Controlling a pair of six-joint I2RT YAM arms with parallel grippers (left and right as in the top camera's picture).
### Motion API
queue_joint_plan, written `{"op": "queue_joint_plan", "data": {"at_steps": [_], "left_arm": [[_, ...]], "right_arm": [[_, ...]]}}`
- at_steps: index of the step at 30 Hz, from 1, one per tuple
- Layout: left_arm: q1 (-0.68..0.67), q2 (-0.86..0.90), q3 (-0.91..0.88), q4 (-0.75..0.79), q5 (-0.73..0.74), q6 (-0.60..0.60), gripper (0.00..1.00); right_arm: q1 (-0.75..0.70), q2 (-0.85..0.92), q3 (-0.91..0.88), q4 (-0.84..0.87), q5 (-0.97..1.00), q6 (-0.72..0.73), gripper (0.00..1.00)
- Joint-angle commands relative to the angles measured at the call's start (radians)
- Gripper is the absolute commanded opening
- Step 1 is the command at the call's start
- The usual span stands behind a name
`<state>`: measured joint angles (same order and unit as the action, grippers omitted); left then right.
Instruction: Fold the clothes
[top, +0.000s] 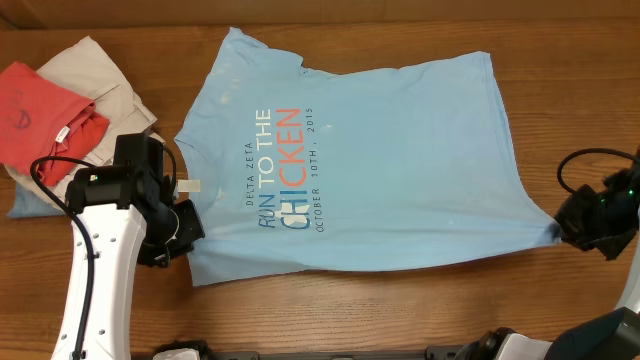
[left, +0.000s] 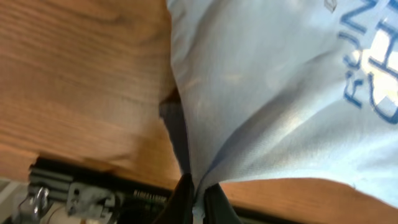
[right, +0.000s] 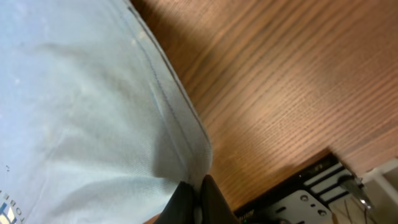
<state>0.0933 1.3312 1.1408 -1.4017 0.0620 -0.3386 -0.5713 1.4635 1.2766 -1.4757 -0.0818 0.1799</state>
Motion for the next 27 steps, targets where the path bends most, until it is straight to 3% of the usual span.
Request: {"op": "queue_joint_plan", "data": {"at_steps": [1,8,14,21,27], "left_arm": [[-0.002,-0.017,-0.008,0.055,-0.022,-0.029,0.04],[-0.002,-0.016,-0.008,0.217,-0.084,-0.061,0.04],[-0.002,0.016,-0.008,0.319,-0.077,-0.077,0.04],[-0.002,0.1,-0.008,0.332,-0.035,-0.081,0.04],[-0.002,0.15,-0.008,0.203,0.089,-0.056,0.04]], "right_arm": [[0.053,-0.019,-0.002,0.023,-0.01,0.002,0.04],[0.18,0.013,-0.002,0.125,-0.01,0.003,0.08],[0.192,0.073,-0.002,0.243,-0.01,0.002,0.1],[0.192,0.15,-0.002,0.293,-0.006,-0.002,0.09],[0.145,0.16,0.017,0.233,0.009,0.003,0.04]]}}
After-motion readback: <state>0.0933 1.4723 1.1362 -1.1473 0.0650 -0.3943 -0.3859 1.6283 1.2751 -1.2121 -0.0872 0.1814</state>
